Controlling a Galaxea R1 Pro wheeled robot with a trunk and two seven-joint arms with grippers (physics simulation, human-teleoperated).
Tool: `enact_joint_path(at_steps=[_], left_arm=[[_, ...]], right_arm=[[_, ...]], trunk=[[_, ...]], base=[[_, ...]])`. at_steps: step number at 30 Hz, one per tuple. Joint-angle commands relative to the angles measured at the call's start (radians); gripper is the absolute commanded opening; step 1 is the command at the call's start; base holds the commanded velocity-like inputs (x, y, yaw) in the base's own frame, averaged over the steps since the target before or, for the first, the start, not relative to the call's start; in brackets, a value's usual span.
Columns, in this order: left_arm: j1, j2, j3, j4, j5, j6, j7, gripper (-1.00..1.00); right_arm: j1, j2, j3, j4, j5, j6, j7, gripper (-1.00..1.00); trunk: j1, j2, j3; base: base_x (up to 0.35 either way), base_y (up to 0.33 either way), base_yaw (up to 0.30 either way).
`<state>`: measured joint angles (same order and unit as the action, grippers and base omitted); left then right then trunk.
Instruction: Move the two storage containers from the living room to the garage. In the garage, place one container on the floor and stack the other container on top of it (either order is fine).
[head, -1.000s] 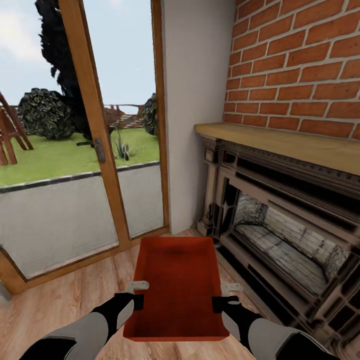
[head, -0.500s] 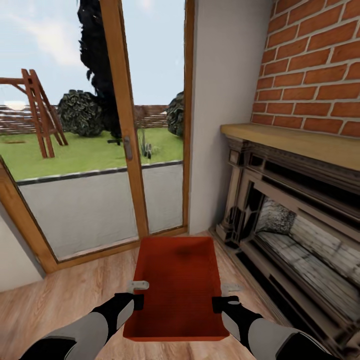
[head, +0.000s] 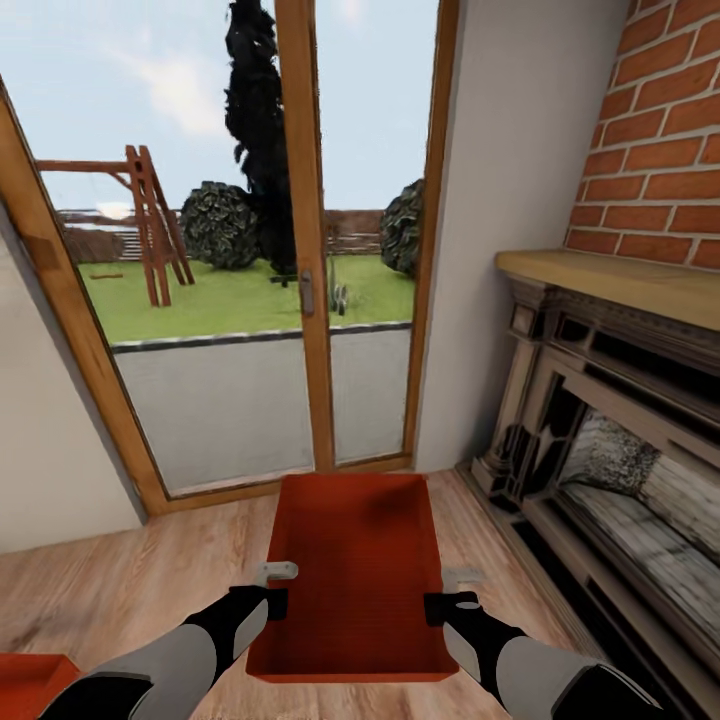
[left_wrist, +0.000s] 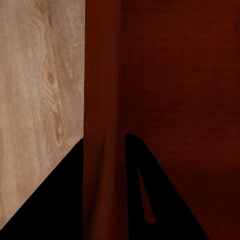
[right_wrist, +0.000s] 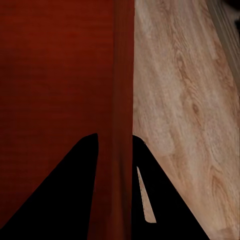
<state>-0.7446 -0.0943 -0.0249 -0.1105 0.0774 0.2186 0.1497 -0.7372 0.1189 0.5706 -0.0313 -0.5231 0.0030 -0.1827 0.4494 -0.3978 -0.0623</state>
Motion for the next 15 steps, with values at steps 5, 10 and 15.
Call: enact_joint_path(at_steps=[5, 10, 15], left_arm=[[-0.001, -0.001, 0.003, -0.006, -0.005, 0.005, 0.007, -1.00], [-0.001, -0.001, 0.003, -0.006, -0.005, 0.005, 0.007, -1.00], [-0.001, -0.001, 0.003, -0.006, -0.005, 0.005, 0.007, -1.00]], right_arm=[[-0.001, 0.006, 0.015, 0.004, -0.025, -0.001, 0.000, -1.00], [-0.001, 0.006, 0.015, 0.004, -0.025, 0.000, 0.000, -1.00], [0.000, 0.006, 0.015, 0.004, -0.025, 0.000, 0.000, -1.00]], trunk=[[0.001, -0.002, -0.002], [0.001, -0.002, -0.002], [0.001, -0.002, -0.002]], base=[[0.000, 0.000, 0.300], [0.000, 0.000, 0.300], [0.000, 0.000, 0.300]])
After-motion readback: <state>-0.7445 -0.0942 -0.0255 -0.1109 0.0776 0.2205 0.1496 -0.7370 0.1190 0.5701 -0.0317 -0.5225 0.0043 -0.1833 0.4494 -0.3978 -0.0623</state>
